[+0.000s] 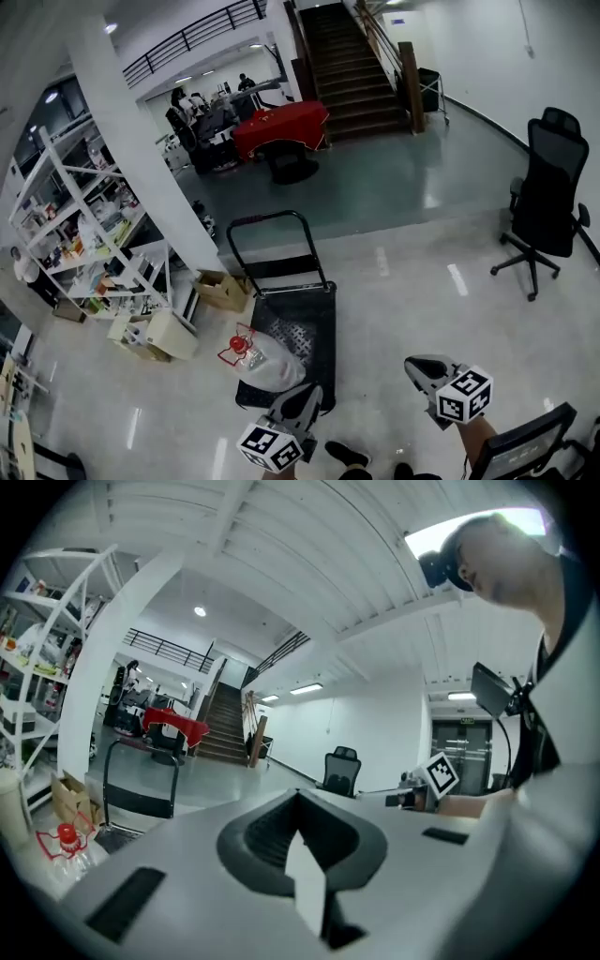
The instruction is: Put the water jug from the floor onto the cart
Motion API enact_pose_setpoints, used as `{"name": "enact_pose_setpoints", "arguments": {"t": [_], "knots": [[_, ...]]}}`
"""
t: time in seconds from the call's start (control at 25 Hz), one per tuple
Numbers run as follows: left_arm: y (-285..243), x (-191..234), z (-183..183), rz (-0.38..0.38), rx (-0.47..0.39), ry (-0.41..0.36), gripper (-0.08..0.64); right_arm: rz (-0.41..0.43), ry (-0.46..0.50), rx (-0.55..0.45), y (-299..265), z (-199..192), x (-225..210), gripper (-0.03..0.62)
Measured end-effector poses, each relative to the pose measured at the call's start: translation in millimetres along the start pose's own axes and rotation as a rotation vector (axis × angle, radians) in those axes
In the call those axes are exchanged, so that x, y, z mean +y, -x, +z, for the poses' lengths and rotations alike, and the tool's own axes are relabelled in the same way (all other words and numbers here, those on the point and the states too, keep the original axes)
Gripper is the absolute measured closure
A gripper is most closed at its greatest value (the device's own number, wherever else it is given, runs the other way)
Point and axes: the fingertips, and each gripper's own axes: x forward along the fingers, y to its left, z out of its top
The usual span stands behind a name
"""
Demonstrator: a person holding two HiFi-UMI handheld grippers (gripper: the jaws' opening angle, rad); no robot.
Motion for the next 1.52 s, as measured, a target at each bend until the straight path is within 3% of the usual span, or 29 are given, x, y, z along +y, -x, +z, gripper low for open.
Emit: {"name": "enact_pose_setpoints", "arguments": {"t": [0.16,0.44,0.64,0.88,1.04,1.36,1.52], "knots": [[14,-64,-15,-0.017,0.082,-0.070,0.560,-0.033,-0.061,-0.015,58,-24,0,0.589],[57,-136,-23,-0.104,0.099,-0.107,0.560,-0.093,0.020,-0.088,137,-14,48,0.589],[140,-164,-38,-0.185,0.041,-0.130,0.560,-0.149,0.046,-0.085,174,-45,133,0.589],[251,-168,-77,-0.205,0.063,-0.075,0.560,-0.168,-0.010,-0.037,198,-99,243,0.589],[308,-185,-82,-0.232,0.059,-0.030,0.560,-0.158,0.012,-0.016,223,-105,314,0.589],[377,-247,-81,-0.235,0.031,-0.065,0.560,-0.160,0.020,-0.052,294,-133,374,0.589],[397,-309,-84,-0.242,0.047,-0.093,0.560,-0.139,0.037,-0.069,351,-150,399,0.589]]}}
